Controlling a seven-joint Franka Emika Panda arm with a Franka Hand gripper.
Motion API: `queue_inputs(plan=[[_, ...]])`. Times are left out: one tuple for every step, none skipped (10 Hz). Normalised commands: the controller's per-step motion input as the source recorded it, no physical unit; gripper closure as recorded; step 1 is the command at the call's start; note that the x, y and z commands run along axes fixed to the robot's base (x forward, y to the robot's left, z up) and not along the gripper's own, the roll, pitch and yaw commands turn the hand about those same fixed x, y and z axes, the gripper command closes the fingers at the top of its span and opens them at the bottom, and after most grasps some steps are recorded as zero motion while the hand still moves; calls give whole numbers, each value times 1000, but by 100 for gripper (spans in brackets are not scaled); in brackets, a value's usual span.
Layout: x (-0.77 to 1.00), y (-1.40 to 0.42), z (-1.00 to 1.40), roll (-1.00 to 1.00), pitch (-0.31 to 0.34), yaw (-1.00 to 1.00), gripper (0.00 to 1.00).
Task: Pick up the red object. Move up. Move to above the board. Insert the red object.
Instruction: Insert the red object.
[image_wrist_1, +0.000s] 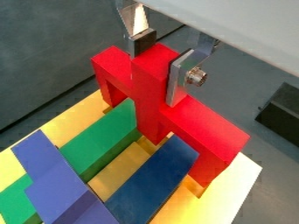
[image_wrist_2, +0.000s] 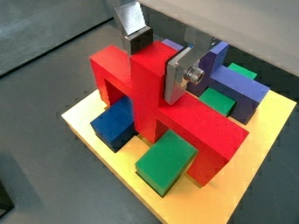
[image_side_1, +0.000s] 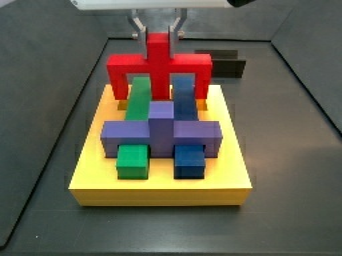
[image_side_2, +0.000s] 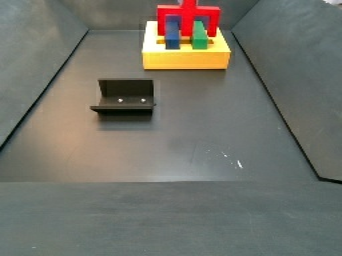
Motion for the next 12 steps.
queue_inputs(plan=[[0, -40, -174, -40, -36, 0, 100], [9, 0, -211, -10, -27, 0, 100], [103, -51, -186, 1, 0, 26, 100], [123, -137, -171, 19, 0, 100, 100], [137, -86, -186, 11, 0, 69, 100], [189, 0, -237, 17, 0, 20, 100], [180, 0, -246, 20, 0, 29, 100], [0, 174, -180, 0, 0, 0, 100], [-63, 200, 0, 0, 0, 0, 100], [-126, 129, 26, 0, 0, 0, 100], [-66, 37, 29, 6, 0, 0, 100], [0, 0, 40, 51, 19, 0, 100]])
